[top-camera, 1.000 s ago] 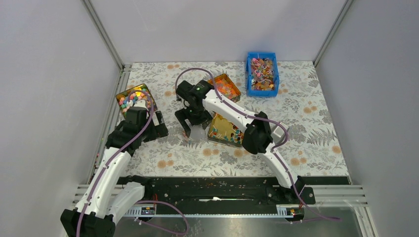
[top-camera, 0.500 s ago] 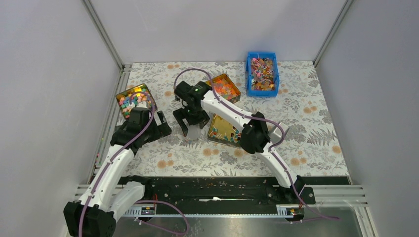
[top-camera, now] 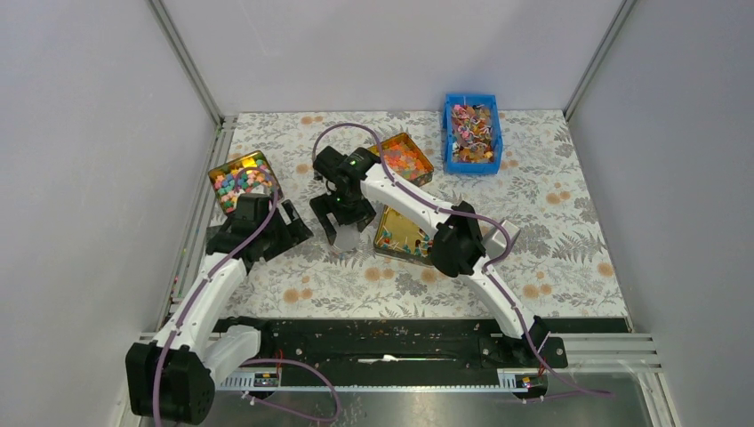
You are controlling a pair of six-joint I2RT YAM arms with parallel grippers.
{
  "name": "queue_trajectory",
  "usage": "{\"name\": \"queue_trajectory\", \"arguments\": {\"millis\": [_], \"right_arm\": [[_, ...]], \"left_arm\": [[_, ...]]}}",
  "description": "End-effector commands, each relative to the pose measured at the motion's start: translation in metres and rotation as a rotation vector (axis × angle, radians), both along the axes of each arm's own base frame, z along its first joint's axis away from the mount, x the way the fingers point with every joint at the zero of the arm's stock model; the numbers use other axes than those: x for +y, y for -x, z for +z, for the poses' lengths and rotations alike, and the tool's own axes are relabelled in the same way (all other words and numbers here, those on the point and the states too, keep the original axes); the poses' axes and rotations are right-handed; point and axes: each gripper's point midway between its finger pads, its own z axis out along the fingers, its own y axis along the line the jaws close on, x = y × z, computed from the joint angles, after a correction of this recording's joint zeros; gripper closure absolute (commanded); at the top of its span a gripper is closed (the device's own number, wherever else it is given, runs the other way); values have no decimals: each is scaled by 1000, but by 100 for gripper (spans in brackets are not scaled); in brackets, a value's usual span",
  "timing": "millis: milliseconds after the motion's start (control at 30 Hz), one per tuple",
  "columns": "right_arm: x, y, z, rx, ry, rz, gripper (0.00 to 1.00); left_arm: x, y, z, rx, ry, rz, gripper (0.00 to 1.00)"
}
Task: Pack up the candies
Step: Close the bottle lid on the packing bottle.
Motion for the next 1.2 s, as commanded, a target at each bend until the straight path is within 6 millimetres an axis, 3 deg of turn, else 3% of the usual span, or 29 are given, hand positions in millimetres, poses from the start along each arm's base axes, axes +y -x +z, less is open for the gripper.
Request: {"name": "queue_trajectory", "arguments": {"millis": [0,367,700,1167], "right_arm": [[12,-5,13,-36,-54,-2,9],[18,-11,10,-57,-74,-20,4],[35,-15,13,-62,-147,-44,0],[8,-13,63,-95,-194,-73,0]], "left_arm": [[-11,-13,6,-44,85,-11,21],[-21,-15,-2,-51,169,-28,18],[-16,-12,-15,-47,211,32,17],[-37,-25,-19,-78,305,-75,18]]}}
